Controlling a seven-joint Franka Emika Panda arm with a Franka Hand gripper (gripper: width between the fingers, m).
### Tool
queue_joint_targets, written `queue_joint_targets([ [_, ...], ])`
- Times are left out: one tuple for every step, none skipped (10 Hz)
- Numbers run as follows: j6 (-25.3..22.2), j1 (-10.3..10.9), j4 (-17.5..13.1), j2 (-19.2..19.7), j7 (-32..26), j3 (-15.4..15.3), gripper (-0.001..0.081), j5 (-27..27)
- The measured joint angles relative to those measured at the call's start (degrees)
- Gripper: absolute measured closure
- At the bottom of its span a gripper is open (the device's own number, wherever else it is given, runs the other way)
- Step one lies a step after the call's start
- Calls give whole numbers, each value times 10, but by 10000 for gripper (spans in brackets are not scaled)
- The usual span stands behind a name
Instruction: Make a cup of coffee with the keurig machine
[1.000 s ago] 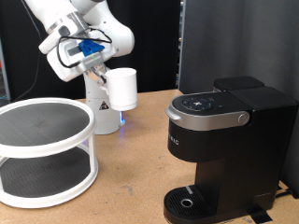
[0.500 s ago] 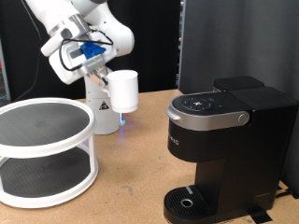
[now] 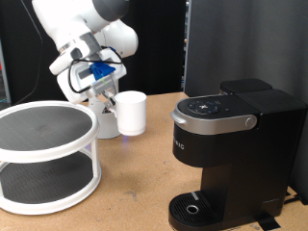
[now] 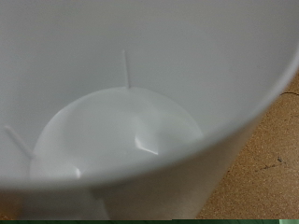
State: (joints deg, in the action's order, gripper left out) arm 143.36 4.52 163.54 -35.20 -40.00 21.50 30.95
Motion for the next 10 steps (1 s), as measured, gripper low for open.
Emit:
queue_joint_targets([
  [19, 12, 1, 16, -7, 0, 736, 13],
  [35, 24, 2, 31, -20, 3, 736, 28],
  [49, 36, 2, 45, -38, 8, 736, 46],
  [63, 48, 3, 59, -59, 14, 736, 67],
  [74, 59, 3, 71, -79, 21, 736, 85],
  [86, 67, 3, 84, -97, 25, 736, 101],
  [101, 76, 4, 98, -120, 30, 736, 120],
  [118, 87, 5, 114, -143, 36, 736, 143],
  [135, 100, 5, 131, -171, 42, 736, 171],
  [149, 114, 4, 148, -197, 48, 736, 199],
])
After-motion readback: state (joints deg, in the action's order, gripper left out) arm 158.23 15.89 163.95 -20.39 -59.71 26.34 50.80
